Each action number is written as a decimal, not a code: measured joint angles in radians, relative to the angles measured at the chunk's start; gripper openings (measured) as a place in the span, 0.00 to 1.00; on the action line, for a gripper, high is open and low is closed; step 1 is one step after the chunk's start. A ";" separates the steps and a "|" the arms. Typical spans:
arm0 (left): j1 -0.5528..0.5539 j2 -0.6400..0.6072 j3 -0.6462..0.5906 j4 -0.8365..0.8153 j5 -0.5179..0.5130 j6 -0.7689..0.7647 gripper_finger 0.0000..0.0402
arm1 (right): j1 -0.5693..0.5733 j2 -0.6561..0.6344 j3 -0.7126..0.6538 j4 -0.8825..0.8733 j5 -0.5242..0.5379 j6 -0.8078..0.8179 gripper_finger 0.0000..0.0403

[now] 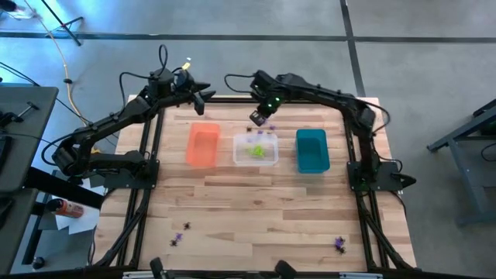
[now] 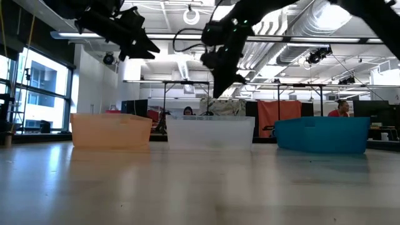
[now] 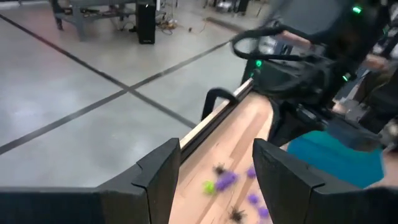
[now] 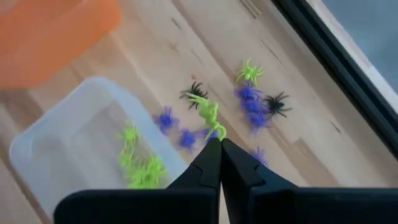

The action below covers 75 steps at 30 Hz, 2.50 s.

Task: Sort Halloween decoration
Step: Put the green spider toy into the transparent bin

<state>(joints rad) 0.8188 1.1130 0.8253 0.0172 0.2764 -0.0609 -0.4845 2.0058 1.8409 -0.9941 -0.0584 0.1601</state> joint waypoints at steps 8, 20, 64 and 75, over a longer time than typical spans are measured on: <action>-0.054 0.000 0.000 0.118 0.151 -0.147 0.47 | 0.050 -0.458 -0.566 0.423 -0.055 0.103 0.00; -0.458 0.002 0.000 0.217 -0.172 -0.365 0.47 | 0.187 -0.978 -1.078 0.886 -0.139 0.201 0.00; -0.510 -0.172 0.000 0.302 -0.307 -0.137 0.47 | 0.187 -0.101 -0.492 0.294 0.014 -0.133 0.00; -0.510 -0.172 0.000 0.294 -0.306 -0.143 0.47 | 0.188 -0.099 -0.492 0.297 0.027 -0.082 0.09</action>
<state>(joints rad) 0.3084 0.9413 0.8257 0.3111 -0.0299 -0.2044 -0.2969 1.9064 1.3491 -0.6973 -0.0315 0.0778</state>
